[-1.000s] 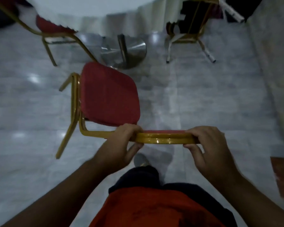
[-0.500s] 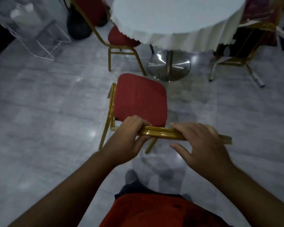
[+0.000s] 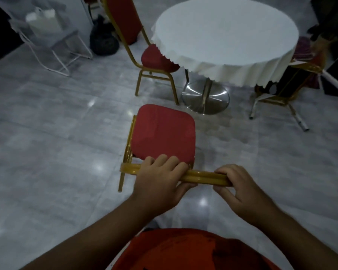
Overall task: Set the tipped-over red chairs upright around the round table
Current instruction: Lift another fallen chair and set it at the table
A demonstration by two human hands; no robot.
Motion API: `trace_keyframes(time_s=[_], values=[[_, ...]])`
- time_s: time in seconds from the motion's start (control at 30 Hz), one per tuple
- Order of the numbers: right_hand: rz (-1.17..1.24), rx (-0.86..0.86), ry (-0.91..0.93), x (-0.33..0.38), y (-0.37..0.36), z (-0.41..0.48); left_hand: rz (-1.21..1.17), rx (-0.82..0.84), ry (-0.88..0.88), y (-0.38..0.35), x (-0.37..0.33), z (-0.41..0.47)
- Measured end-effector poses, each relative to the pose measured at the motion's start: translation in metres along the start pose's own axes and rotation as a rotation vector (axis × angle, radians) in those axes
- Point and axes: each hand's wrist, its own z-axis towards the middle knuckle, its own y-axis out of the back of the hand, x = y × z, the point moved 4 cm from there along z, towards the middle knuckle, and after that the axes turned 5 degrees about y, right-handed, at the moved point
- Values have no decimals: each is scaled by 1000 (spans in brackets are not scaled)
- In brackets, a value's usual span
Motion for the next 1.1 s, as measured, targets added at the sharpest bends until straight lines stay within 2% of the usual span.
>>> trace_keyframes(time_s=[0.2, 0.4, 0.5, 0.73, 0.9, 1.1], values=[[-129, 8, 6, 27, -25, 41, -33, -172, -72, -6, 67, -14], [-224, -46, 37, 45, -25, 101, -183, -191, 73, -26, 117, 6], [-250, -80, -4, 39, -24, 116, -272, -168, 85, -35, 130, 27], [-233, -171, -167, 2, -11, 109, -326, -31, -60, -71, 123, 80], [-245, -204, -144, -39, 17, 118, -394, 51, -85, -92, 103, 126], [-249, -281, -111, -87, 55, 158, -411, 143, -7, -103, 85, 195]])
